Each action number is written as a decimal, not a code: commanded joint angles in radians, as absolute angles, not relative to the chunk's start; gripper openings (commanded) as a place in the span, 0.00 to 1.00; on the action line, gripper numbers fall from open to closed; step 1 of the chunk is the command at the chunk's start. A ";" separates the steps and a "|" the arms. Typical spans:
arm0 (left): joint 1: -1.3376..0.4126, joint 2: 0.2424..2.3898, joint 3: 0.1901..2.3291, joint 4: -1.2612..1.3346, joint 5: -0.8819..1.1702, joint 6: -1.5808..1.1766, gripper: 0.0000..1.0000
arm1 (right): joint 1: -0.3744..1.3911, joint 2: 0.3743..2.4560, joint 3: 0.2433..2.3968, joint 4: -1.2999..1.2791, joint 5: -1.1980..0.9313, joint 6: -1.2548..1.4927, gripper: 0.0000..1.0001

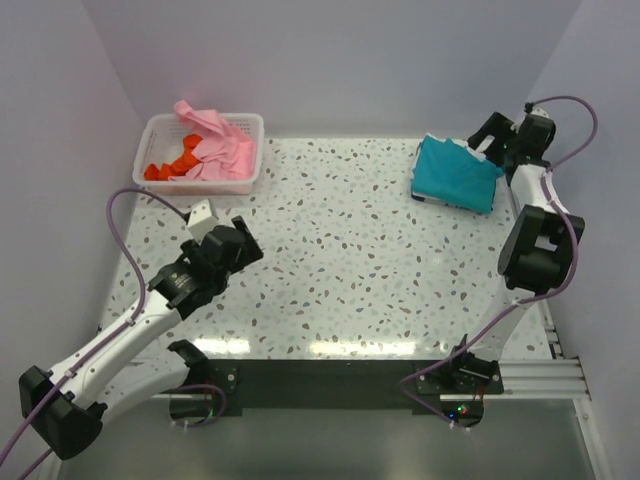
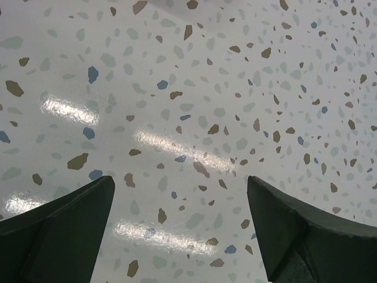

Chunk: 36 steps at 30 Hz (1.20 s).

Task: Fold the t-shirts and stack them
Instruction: Reset both grippers

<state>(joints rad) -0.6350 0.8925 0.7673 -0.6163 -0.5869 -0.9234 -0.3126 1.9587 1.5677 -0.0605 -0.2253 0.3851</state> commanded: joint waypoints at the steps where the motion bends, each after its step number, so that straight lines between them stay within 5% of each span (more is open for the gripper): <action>1: -0.627 0.865 0.752 -0.620 -0.587 -0.916 1.00 | -0.305 2.063 1.709 -0.151 -0.239 0.348 0.99; 16: -0.626 0.885 0.767 -0.634 -0.595 -0.927 1.00 | -0.305 2.322 2.042 -0.301 -0.133 0.330 0.99; 36: -0.629 0.864 0.753 -0.624 -0.549 -0.910 1.00 | -0.293 1.993 1.651 0.069 -0.234 0.456 0.99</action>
<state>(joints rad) -0.6350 0.8875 0.7532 -0.6300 -0.5484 -0.9234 -0.2993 2.0579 1.6936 -0.0486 -0.1829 0.4263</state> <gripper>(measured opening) 0.997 0.987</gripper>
